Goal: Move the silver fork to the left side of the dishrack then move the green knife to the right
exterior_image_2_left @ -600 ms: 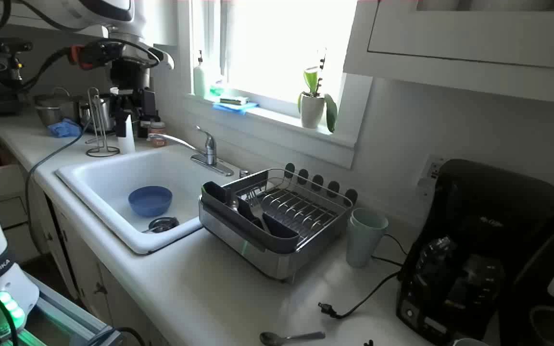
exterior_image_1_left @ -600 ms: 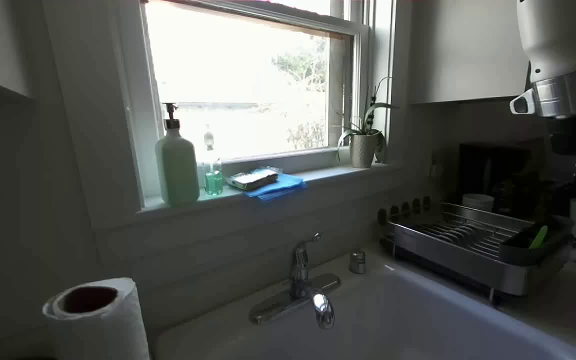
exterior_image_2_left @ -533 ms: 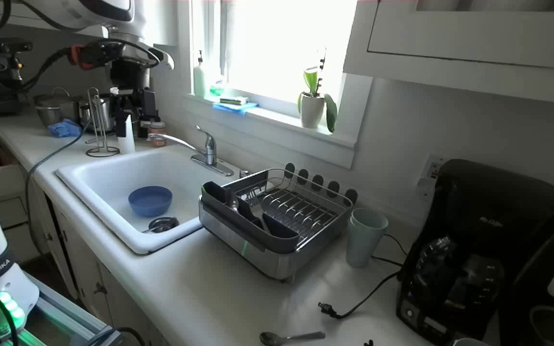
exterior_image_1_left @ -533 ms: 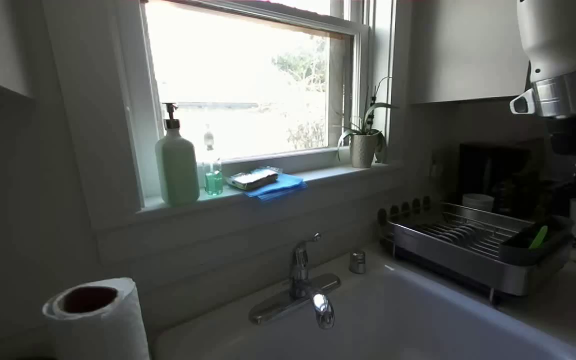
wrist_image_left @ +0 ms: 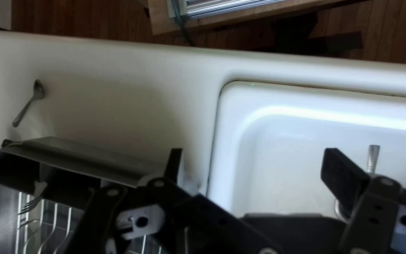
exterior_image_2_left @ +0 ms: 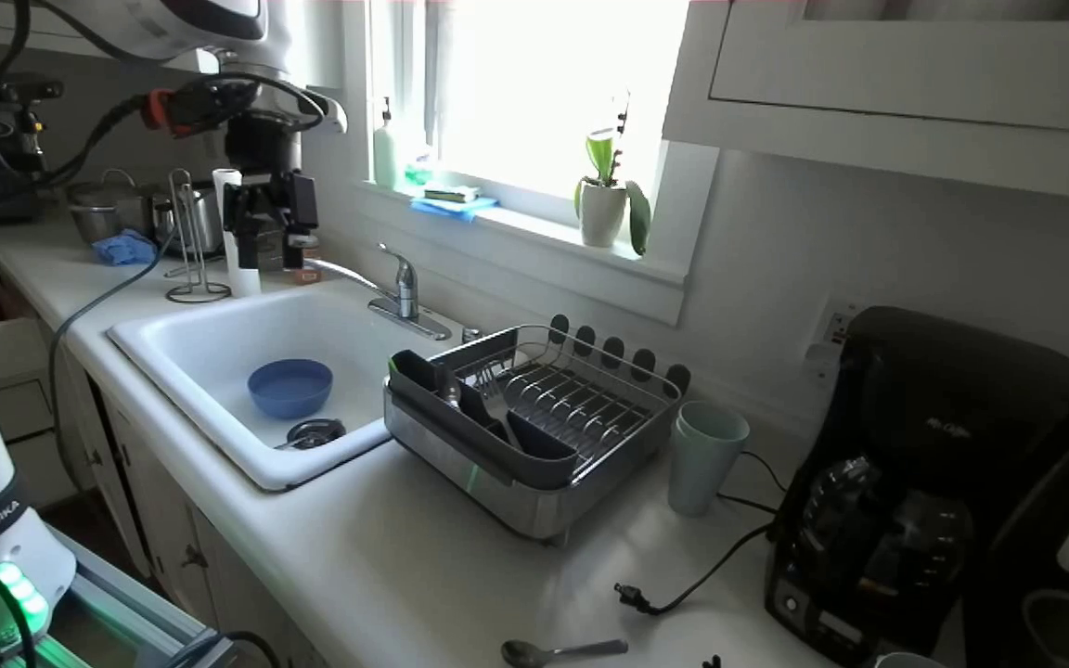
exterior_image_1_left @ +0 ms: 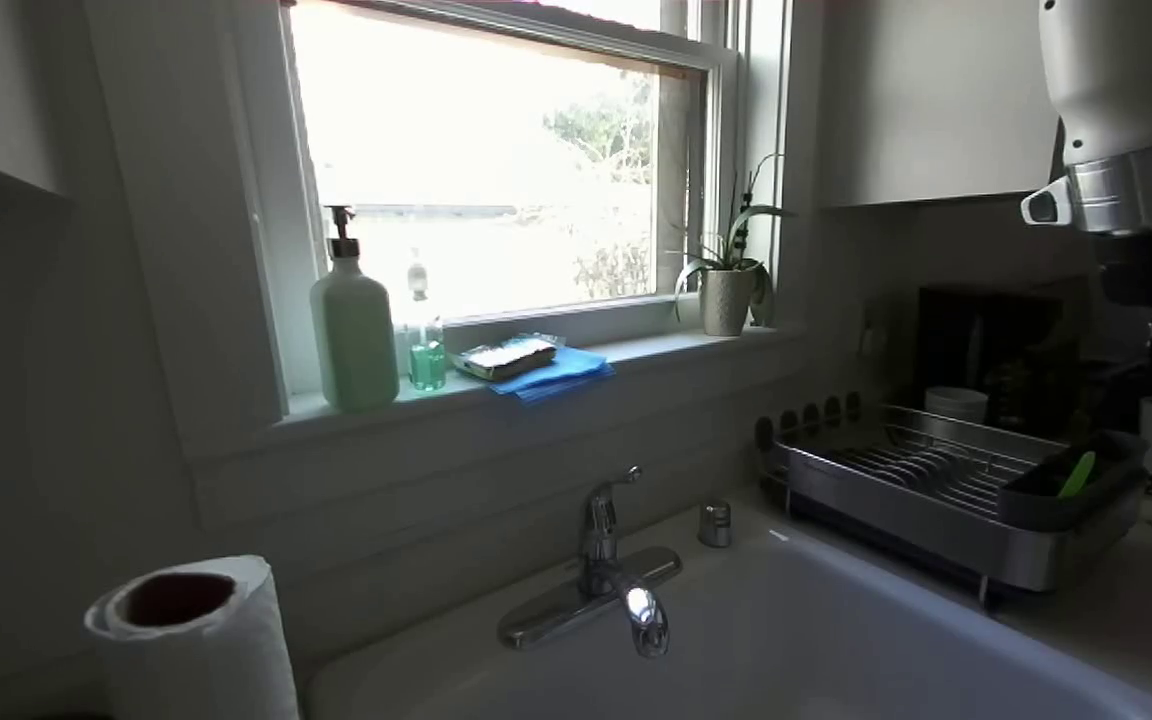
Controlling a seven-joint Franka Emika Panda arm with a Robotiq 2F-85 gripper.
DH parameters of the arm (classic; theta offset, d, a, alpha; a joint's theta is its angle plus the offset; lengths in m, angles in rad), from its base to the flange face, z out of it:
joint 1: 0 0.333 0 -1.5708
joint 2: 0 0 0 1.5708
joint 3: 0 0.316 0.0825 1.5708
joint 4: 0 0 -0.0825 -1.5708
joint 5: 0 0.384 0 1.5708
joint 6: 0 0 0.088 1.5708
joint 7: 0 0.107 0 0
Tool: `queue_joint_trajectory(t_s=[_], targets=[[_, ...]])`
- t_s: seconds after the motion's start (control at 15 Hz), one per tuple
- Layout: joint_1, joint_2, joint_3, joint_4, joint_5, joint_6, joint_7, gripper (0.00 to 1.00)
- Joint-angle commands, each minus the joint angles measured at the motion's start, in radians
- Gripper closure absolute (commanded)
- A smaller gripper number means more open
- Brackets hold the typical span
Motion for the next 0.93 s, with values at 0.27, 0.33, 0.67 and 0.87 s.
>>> queue_joint_trajectory(t_s=[0.27, 0.33, 0.67, 0.87], targets=[[-0.101, -0.071, -0.146, -0.127, -0.307, 0.401, -0.024, 0.0], [-0.126, -0.061, -0.172, -0.138, -0.314, 0.463, -0.015, 0.0], [-0.266, 0.01, -0.25, -0.152, -0.273, 0.636, 0.063, 0.0], [-0.341, 0.07, -0.269, -0.135, -0.266, 0.7, 0.12, 0.0]])
